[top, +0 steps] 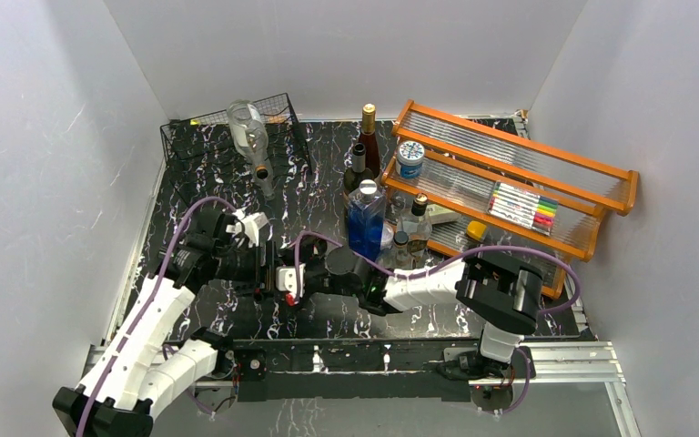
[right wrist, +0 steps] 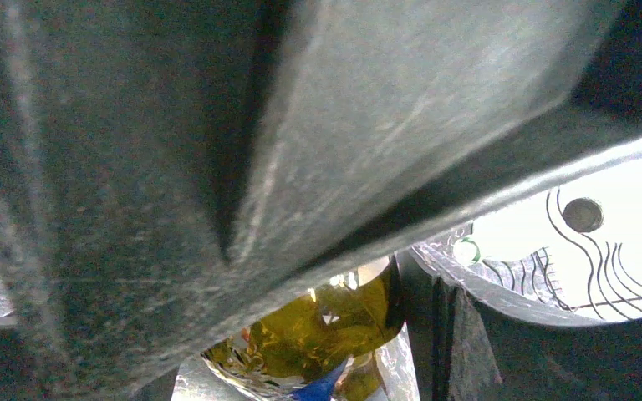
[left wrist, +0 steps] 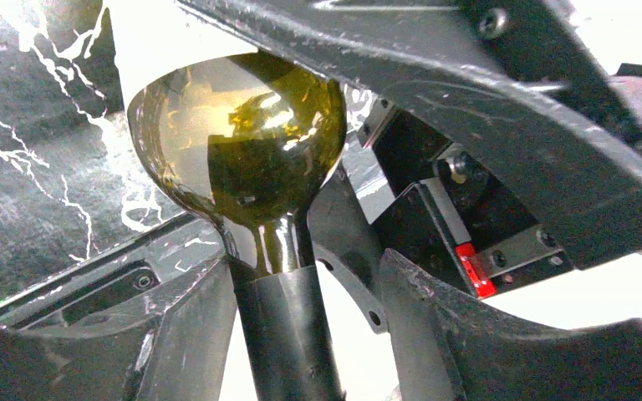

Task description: Take the wine bottle off the wine rack

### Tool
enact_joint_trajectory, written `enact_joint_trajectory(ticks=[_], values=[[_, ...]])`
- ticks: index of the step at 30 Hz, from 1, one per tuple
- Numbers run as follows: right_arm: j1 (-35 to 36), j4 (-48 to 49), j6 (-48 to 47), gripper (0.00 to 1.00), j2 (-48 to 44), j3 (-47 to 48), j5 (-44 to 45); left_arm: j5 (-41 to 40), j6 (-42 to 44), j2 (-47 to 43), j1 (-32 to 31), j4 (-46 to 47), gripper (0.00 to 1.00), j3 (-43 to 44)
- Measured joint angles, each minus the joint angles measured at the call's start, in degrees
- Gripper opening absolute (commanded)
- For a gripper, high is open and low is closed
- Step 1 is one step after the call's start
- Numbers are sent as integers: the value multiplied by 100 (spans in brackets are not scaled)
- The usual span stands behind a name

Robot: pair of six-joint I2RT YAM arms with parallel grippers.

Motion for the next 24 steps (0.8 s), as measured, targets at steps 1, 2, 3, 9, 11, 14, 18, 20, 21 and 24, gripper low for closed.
enact_joint_trajectory(ticks=[1,2,3,9,11,14,18,20,21,24], values=[[-9,76,52,62,0,-31,13,0,7,-2,0,24,60,39],[-13,151,92,61,0,-59,28,-2,17,-2,0,46,60,76],[-24,225,149,60,0,-83,52,-11,26,-2,0,55,60,109],[-101,721,474,59,4,-258,162,-323,48,-109,0,33,63,409],[-127,793,608,59,4,-258,201,-452,79,-234,0,39,65,549],[-184,892,826,59,4,-258,254,-686,138,-496,0,44,67,785],[-243,1001,1069,60,4,-258,328,-1073,192,-898,0,186,68,1036],[-271,1060,1196,60,4,-258,396,-1202,214,-1150,0,404,68,1058],[-286,1093,1276,60,4,-258,439,-1228,229,-1279,0,533,68,1056],[-315,1169,1478,60,4,-258,595,-1250,299,-1679,0,1091,67,879]])
